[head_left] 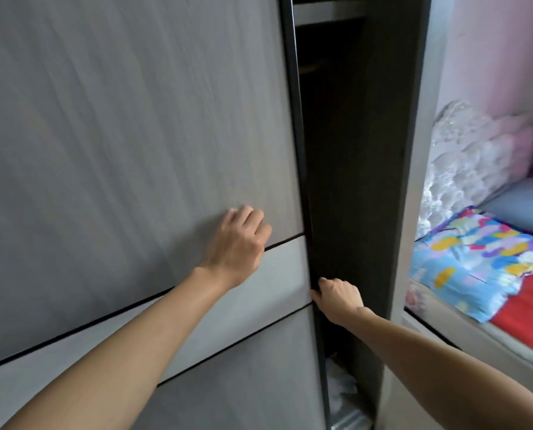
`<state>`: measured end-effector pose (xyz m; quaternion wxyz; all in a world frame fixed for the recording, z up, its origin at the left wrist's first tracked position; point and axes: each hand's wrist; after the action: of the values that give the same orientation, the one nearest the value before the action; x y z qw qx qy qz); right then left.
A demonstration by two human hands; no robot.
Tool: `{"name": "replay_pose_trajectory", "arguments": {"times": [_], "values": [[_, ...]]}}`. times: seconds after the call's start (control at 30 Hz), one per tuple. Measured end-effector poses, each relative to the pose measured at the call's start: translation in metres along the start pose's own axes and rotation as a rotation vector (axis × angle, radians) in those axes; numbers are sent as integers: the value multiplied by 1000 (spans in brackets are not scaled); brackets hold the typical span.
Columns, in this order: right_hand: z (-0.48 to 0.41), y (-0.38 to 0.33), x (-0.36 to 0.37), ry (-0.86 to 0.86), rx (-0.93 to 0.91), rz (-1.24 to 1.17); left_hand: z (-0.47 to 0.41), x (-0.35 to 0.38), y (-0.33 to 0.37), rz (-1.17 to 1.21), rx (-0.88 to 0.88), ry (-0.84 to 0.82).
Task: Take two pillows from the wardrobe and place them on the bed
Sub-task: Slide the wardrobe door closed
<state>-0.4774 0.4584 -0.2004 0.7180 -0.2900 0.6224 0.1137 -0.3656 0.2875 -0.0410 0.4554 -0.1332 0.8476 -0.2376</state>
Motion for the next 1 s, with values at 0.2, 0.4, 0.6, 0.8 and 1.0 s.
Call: {"name": "replay_pose_trajectory", "arguments": {"times": [0.2, 0.4, 0.6, 0.8, 1.0], "values": [[-2, 20, -1, 1, 239, -106, -4, 21, -15, -67, 118, 114], [-3, -11, 13, 149, 388, -440, -21, 28, -10, -91, 181, 82], [-16, -39, 6, 196, 410, -659, -49, 34, 6, -147, 198, 103], [-34, -21, -6, 126, 482, -687, -78, 41, 25, -153, 214, 130], [-41, 4, -8, 93, 469, -674, -102, 48, 41, -184, 227, 158]]}}
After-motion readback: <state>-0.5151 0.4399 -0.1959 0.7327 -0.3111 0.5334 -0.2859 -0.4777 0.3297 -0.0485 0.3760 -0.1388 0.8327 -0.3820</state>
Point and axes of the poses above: each hand's wrist, its own z-axis away from the middle knuckle, its own x-axis out of the palm, y = z × x, and after that the axes turned 11 degrees about -y, right-handed
